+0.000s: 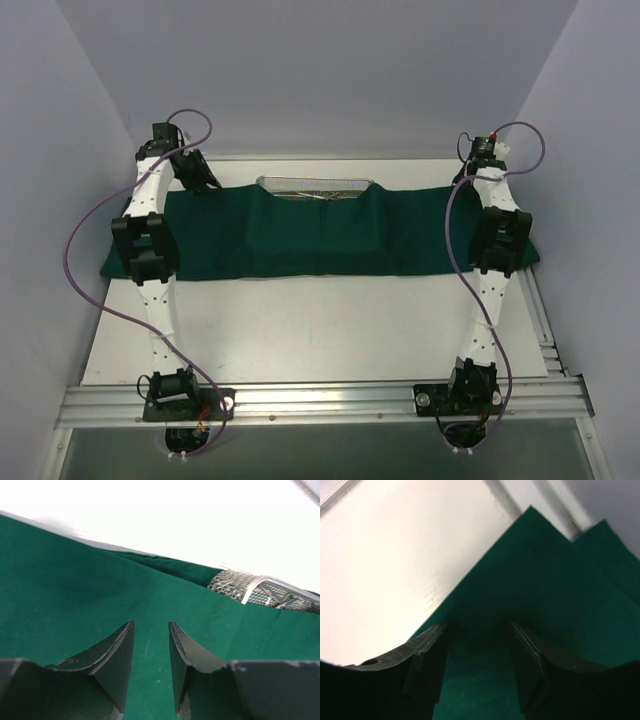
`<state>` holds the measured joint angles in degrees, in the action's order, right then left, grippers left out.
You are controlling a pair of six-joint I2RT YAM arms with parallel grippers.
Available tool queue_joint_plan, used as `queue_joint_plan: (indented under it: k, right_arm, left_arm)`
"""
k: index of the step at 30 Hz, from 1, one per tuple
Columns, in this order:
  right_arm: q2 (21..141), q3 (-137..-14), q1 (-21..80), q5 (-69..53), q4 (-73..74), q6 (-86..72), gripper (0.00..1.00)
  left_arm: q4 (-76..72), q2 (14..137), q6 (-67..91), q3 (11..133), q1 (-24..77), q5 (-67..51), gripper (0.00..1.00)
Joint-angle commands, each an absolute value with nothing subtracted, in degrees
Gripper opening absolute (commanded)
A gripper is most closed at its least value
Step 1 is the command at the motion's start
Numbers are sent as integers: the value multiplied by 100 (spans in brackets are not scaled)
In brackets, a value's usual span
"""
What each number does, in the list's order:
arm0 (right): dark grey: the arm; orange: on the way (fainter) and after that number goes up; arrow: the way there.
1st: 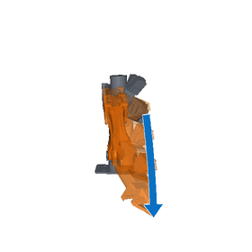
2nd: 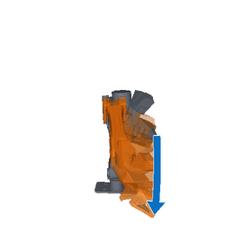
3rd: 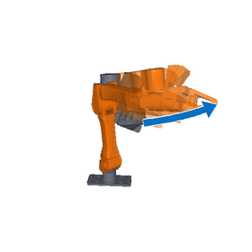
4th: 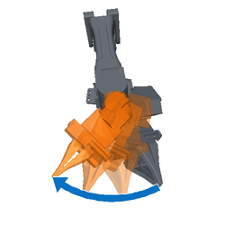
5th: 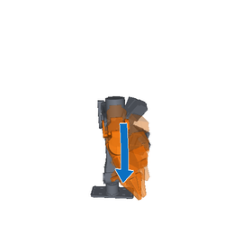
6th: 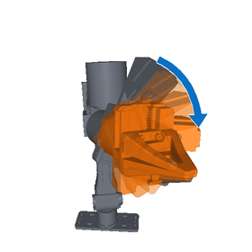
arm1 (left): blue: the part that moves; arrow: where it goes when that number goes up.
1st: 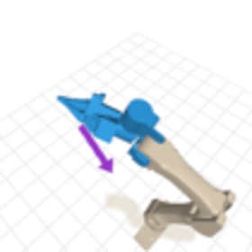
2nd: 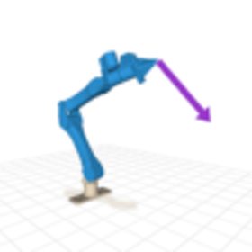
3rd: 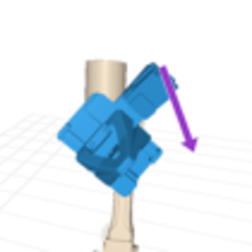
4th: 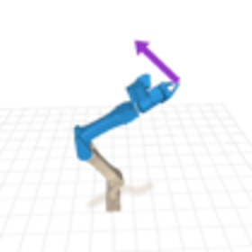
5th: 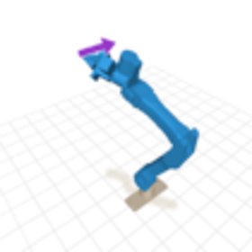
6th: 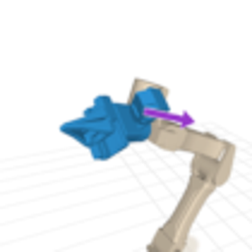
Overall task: Open and lay out the surgical kit
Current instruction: Open the surgical kit at the center of the board.
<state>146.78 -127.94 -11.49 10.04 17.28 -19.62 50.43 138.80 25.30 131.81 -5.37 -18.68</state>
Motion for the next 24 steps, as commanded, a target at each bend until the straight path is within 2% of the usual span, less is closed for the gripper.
queue_joint_plan:
  k: [1, 6, 8, 16, 21, 24]
  right_arm:
    - [14748, -12982, -1257, 1046, 1767, -2267, 50]
    - [14739, -12699, -1283, 1011, 1512, -2408, 49]
    - [14853, -12884, -1283, 1054, 1713, -2426, 41]
    - [14968, -13140, -1266, 1309, 2162, -2250, 27]
    - [14941, -13078, -1257, 1362, 2189, -2188, 13]
    - [14968, -13069, -1283, 1301, 2188, -2232, 9]
  left_arm:
    - [4676, 13781, 2698, 13306, -554, -2206, 42]
    - [4816, 14009, 2760, 13710, -580, -2364, 42]
    - [4843, 14115, 2777, 13851, -598, -2408, 42]
    - [4746, 14221, 2892, 13896, -633, -2531, 42]
    - [4729, 14221, 2909, 13860, -633, -2566, 42]
    - [4729, 14203, 2900, 13843, -633, -2575, 42]
